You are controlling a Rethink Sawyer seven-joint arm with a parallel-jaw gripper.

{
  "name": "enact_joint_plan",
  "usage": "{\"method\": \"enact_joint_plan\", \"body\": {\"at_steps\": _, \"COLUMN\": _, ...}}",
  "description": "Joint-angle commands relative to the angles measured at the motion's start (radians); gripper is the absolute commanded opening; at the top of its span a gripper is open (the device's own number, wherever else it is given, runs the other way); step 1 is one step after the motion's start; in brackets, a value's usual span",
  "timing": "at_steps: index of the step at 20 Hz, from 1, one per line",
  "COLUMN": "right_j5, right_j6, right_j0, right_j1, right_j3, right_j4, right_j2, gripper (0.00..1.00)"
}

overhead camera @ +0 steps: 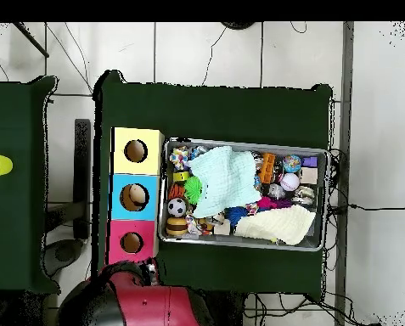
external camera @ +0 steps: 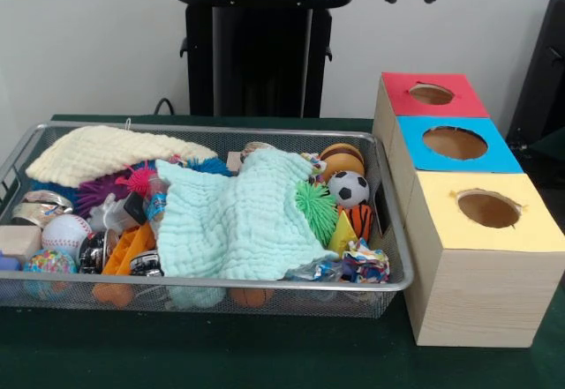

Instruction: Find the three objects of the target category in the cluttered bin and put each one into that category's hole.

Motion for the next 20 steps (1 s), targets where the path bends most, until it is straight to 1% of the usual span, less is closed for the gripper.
{"method": "enact_joint_plan", "body": {"at_steps": 1, "right_j5": 0.040, "right_j6": 0.190, "right_j0": -0.026, "right_j1": 0.060, "right_j3": -0.101, "right_j4": -0.020, "right_j2": -0.018, "gripper": 1.00}}
{"method": "enact_joint_plan", "body": {"at_steps": 13, "right_j5": 0.052, "right_j6": 0.099, "right_j0": -0.094, "right_j1": 0.082, "right_j3": -0.160, "right_j4": -0.046, "right_j2": -0.019, "gripper": 1.00}}
{"method": "enact_joint_plan", "body": {"at_steps": 16, "right_j5": 0.034, "right_j6": 0.066, "right_j0": -0.131, "right_j1": 0.102, "right_j3": -0.175, "right_j4": -0.056, "right_j2": -0.007, "gripper": 1.00}}
{"method": "enact_joint_plan", "body": {"at_steps": 20, "right_j5": -0.005, "right_j6": 0.045, "right_j0": -0.168, "right_j1": 0.128, "right_j3": -0.189, "right_j4": -0.074, "right_j2": 0.006, "gripper": 1.00}}
